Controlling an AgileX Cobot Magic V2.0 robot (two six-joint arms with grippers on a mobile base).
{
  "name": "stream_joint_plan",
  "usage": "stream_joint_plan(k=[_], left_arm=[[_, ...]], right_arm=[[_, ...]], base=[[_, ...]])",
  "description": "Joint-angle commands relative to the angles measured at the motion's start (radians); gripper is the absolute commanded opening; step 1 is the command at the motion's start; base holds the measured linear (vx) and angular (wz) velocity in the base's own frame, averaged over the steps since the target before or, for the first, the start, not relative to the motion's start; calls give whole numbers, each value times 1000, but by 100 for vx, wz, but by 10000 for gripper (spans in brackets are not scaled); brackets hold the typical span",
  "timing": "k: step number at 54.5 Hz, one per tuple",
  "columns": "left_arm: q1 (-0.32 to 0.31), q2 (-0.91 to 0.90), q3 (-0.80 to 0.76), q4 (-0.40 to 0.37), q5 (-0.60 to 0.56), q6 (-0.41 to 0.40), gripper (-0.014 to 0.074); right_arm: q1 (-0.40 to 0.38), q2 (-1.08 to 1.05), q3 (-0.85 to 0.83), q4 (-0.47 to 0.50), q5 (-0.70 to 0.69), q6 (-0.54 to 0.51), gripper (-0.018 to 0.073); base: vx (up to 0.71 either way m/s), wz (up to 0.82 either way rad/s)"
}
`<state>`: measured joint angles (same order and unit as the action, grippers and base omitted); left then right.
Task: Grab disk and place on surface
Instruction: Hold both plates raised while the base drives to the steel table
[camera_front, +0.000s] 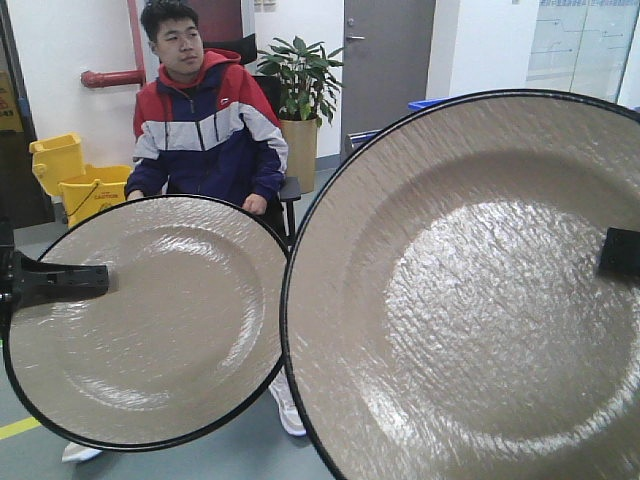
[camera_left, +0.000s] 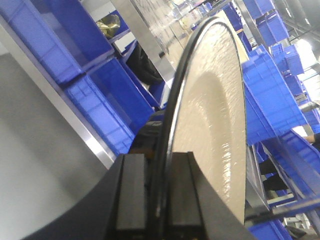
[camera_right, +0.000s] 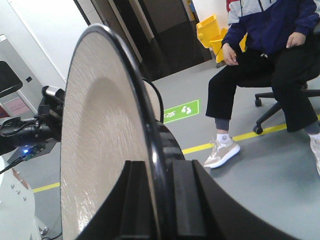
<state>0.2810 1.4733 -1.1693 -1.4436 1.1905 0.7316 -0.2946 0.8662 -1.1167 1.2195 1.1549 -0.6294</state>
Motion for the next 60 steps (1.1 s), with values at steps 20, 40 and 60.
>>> stream_joint_plan(k=[20, 40, 60], left_arm=[[-6, -47, -34, -152, 58, -16, -7], [-6, -47, -34, -152, 60, -16, -7], [-6, -47, -34, -152, 58, -16, -7]], right_arm=[[1, 7, -35, 140, -53, 6, -9], [1, 49, -35, 141, -53, 6, -9], [1, 156, -35, 141, -64, 6, -9]], base=[[43, -7], [41, -15], [34, -45]])
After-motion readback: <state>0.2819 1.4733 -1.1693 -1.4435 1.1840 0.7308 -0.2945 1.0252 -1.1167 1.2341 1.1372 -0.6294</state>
